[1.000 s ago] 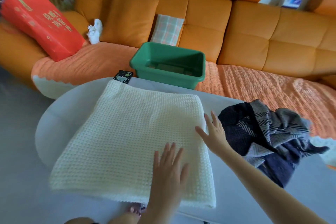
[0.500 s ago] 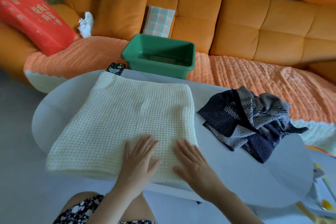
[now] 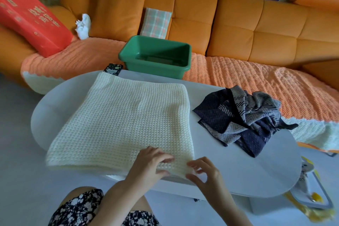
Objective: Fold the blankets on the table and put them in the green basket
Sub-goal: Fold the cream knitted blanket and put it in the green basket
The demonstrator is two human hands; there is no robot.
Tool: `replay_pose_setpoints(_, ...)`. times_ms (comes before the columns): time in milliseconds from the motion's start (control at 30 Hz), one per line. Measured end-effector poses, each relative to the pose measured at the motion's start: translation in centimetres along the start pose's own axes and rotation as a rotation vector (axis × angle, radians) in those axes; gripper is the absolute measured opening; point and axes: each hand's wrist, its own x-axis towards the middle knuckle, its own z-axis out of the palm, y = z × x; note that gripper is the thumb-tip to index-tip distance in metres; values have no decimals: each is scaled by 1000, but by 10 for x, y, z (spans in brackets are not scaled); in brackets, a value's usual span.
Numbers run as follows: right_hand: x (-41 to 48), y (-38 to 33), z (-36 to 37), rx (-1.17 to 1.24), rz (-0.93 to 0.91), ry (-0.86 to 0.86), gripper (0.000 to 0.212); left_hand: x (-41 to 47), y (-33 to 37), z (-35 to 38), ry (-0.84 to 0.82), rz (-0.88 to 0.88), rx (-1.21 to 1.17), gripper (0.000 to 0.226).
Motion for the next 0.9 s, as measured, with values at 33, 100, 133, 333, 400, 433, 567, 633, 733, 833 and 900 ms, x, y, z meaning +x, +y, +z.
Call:
replay_pose_setpoints(33,-1,0,2,-52,-4,-5,20,0,1,2,6,-13,7,48)
replay_pose_setpoints(100,-2,-3,6,-166,-30,24,9,1,3,3,14,-35,6,55)
replay_pose_setpoints(133,-4,-5,6,-213,-59,57,3,0,5,4,17,-40,3,59)
replay_pose_setpoints(333,-24,-15,-6,-318,-265,220,11,-3,14,8,12,-12,-22,52)
replay_pose_setpoints(400,-31,-8,-2,-383,-279,137,11,-5,14,6,-22,24,-42,31)
replay_pose_setpoints(433,-32,-4,0,-390,-263,92,10,-5,16,2,-49,14,-71,34)
replay_pose_setpoints(567,-9,-15,-15,-212,-175,118,22,13,25,-21,-41,-134,-219,57)
replay_pose_setpoints(633,20,-30,-24,-149,-132,170,38,29,23,-24,92,-124,-88,51)
replay_pose_setpoints(733,81,-42,-15,-219,-69,68,55,45,13,-12,-13,-246,167,53)
replay_pose_setpoints(833,131,-37,15,-391,-47,-143,56,43,5,1,-107,-361,340,56)
replay_pose_setpoints(900,140,-22,37,-581,5,-261,58,35,1,8,-150,-383,316,67)
